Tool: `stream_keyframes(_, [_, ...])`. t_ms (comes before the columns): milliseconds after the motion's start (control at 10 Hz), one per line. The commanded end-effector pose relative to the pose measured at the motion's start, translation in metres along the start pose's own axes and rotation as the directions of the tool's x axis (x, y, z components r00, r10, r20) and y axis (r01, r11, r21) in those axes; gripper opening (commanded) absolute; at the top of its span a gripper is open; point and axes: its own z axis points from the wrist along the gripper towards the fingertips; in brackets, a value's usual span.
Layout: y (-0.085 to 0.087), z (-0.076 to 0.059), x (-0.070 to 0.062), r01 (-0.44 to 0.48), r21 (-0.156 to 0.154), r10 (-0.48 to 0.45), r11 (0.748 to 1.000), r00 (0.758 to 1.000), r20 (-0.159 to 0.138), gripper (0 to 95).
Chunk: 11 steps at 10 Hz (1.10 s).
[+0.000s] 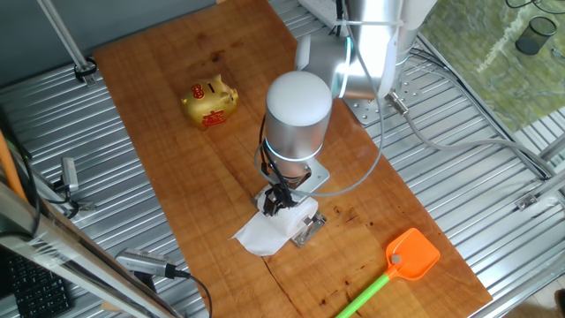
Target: Take the roll of paper down from the shelf
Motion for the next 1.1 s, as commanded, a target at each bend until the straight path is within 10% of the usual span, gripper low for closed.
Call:
stream_keyframes(100, [0.0011,-0.0022,0.0002,0.008,0.001,-0.008,1.0,1.0,0.001,0.0])
stream_keyframes(1100, [-0.0005,-0.0046,0.0038,0.059,0.008,-0.059,0.998,0.998,0.002,0.0])
